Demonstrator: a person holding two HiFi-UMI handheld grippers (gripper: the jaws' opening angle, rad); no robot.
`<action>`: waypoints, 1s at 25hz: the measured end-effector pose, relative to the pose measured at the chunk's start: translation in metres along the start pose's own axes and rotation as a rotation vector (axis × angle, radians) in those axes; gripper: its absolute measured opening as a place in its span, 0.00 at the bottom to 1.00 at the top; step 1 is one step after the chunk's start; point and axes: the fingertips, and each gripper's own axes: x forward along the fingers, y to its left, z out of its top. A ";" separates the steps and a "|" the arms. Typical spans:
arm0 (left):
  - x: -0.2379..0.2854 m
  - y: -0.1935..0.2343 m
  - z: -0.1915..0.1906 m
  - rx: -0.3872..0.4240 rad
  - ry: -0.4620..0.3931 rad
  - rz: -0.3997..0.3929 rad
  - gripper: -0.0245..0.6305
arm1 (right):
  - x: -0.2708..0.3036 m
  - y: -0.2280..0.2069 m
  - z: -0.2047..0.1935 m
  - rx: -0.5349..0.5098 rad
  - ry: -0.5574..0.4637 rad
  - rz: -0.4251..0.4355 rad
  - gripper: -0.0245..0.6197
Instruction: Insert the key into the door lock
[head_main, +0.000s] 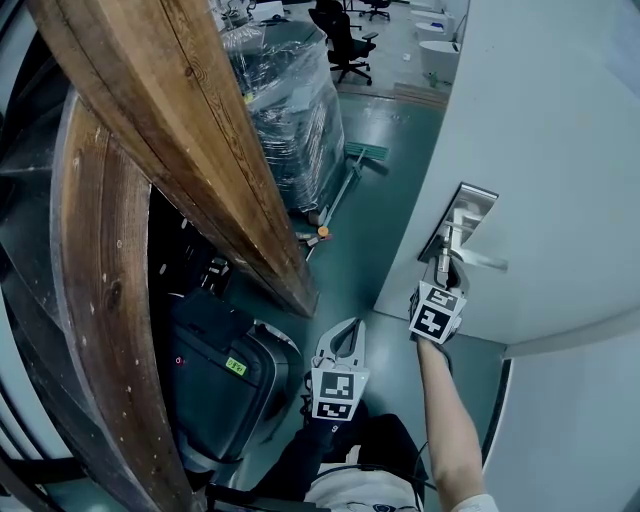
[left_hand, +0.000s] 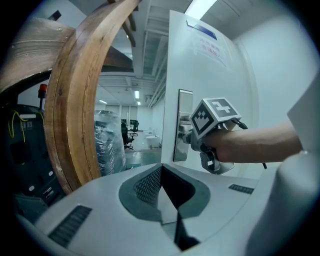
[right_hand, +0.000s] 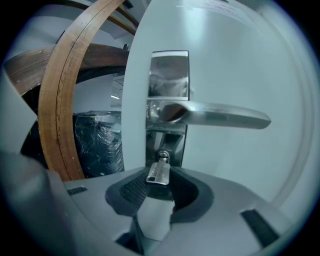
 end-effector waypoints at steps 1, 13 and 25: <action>0.000 0.000 -0.001 -0.001 0.002 0.000 0.04 | 0.001 0.000 0.000 0.001 -0.002 -0.002 0.22; -0.002 0.003 -0.011 -0.002 0.010 0.000 0.04 | 0.011 -0.002 0.004 0.003 -0.029 -0.024 0.22; -0.023 -0.020 0.057 -0.004 -0.041 -0.036 0.04 | -0.103 0.000 0.004 0.065 -0.126 0.131 0.22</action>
